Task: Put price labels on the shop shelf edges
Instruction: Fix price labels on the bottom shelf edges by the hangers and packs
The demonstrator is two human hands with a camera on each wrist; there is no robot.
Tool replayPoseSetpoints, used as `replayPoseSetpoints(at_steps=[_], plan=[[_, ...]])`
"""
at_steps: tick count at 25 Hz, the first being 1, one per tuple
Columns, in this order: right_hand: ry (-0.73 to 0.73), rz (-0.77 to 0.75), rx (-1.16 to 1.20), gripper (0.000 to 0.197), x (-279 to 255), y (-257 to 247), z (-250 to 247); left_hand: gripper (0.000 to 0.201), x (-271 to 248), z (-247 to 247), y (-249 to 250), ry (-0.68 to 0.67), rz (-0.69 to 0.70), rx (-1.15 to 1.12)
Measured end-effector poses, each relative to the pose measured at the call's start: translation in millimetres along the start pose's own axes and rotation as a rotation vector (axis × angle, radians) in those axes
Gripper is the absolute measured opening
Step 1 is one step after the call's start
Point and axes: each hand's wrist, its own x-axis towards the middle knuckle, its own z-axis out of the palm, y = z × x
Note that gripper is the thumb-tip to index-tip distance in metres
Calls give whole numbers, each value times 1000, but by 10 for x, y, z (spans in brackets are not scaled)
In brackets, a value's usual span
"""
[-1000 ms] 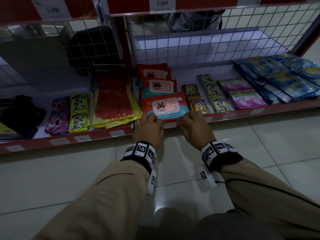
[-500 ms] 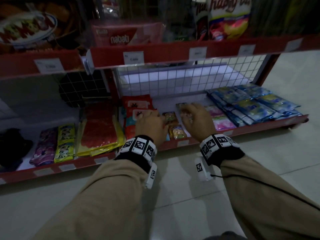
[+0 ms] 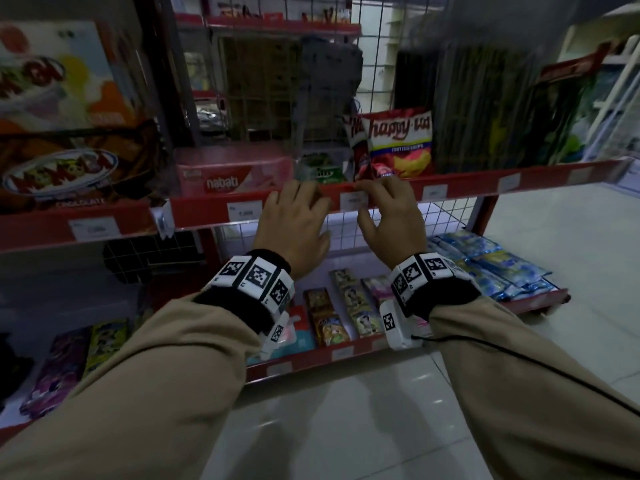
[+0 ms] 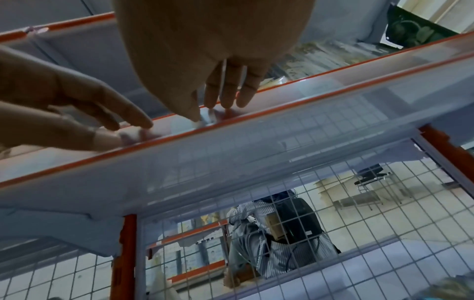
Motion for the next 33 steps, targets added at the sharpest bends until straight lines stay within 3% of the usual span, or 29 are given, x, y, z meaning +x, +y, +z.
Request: replayPoseSetpoints(at_steps=[7,11,16,19,23,28,33], plan=[[-34,-141,-93,26,74,90,-11,40,144,-29,-32,37,-15,48],[-24,-118,-99,30,105,56,-13,40,182,11,-46,70,-24,16],[-100,-38,-83,33,233,-39,-21,54,111,64,13,106,-64,-56],[-96,-30,-61,30,234,-31,-15,49,63,79,25,170,-48,-56],[-102,-136,25,26,271,0,-51,38,84,80,38,236,-70,-94],[-251,-203,-73,25,333,1,-130,35,100,113,95,255,-90,-99],[-403,-146,-120,26,442,-63,-177,35,91,107,63,273,-88,-94]])
